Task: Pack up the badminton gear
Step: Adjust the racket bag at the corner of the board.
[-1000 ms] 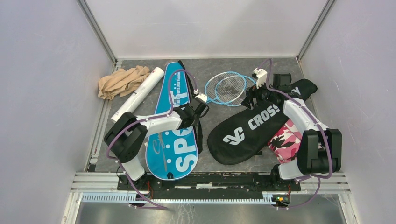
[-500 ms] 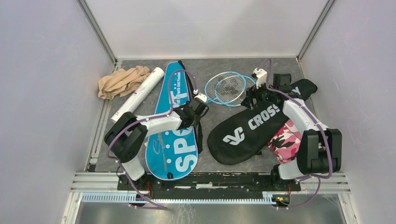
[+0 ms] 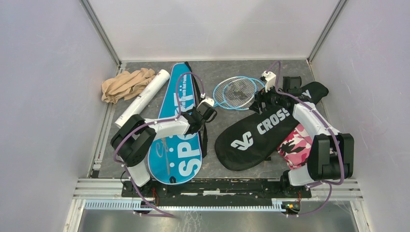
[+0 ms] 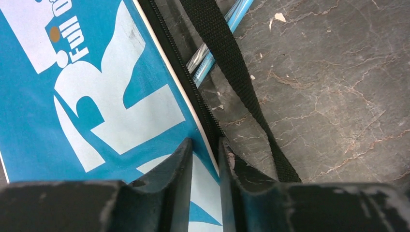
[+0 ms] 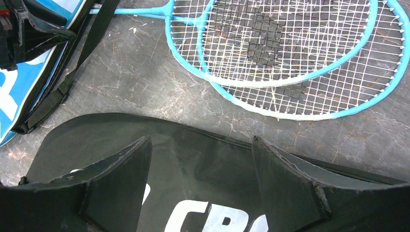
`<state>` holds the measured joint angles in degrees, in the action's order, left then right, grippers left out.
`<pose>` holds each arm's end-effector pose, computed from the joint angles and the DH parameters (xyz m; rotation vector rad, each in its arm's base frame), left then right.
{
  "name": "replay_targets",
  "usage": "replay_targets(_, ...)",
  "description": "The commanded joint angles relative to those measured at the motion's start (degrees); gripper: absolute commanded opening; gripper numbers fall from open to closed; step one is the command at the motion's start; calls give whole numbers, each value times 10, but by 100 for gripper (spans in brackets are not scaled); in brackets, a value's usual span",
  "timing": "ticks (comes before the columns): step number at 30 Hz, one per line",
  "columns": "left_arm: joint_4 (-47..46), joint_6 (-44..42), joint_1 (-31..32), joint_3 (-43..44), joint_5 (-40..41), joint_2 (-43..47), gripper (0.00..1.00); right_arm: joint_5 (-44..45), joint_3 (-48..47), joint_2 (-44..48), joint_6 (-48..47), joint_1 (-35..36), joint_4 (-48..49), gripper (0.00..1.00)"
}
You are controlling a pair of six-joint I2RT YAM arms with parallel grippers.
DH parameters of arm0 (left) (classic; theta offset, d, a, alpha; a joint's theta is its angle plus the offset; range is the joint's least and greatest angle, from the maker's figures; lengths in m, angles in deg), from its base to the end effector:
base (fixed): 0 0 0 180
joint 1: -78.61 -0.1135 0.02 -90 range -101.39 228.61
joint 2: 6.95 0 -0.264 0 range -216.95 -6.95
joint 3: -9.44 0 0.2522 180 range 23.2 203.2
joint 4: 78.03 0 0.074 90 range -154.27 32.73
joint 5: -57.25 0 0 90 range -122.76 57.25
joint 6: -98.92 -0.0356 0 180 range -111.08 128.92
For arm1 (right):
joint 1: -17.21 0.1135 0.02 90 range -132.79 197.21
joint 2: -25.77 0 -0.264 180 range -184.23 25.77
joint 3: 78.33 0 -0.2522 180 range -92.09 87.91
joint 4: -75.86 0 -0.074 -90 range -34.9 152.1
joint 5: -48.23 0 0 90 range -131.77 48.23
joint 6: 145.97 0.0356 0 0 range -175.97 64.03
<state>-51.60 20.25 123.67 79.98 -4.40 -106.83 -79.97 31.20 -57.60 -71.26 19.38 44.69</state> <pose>0.2552 -0.2318 0.1629 0.5147 2.3376 0.1840 0.3076 0.0337 0.2485 -0.6531 2.1258 0.6504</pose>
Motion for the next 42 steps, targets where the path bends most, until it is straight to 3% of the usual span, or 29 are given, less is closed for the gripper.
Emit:
replay_targets(1,-2,-7,-7,1,21,0,24,-16,-9,-2,-8,-1,6,81)
replay_targets(4,-1,-17,-7,5,23,22,7,-17,-12,-2,-8,-1,2,81)
replay_targets(6,-4,-25,-7,5,26,40,2,-17,-18,-2,-11,-2,-1,81)
replay_targets(14,-15,-89,-15,1,54,121,2,-19,-39,-8,-19,-1,-17,81)
replay_targets(21,2,-217,-20,39,70,173,2,-29,-60,-5,-29,-2,-34,81)
replay_targets(28,33,-351,-21,103,25,220,2,-56,-117,-2,-40,-2,-71,81)
replay_targets(35,156,-468,-22,243,-106,211,2,-75,-193,10,-67,-2,-117,82)
replay_targets(42,251,-598,-22,320,-182,197,2,-85,-266,57,-176,-1,-189,93)
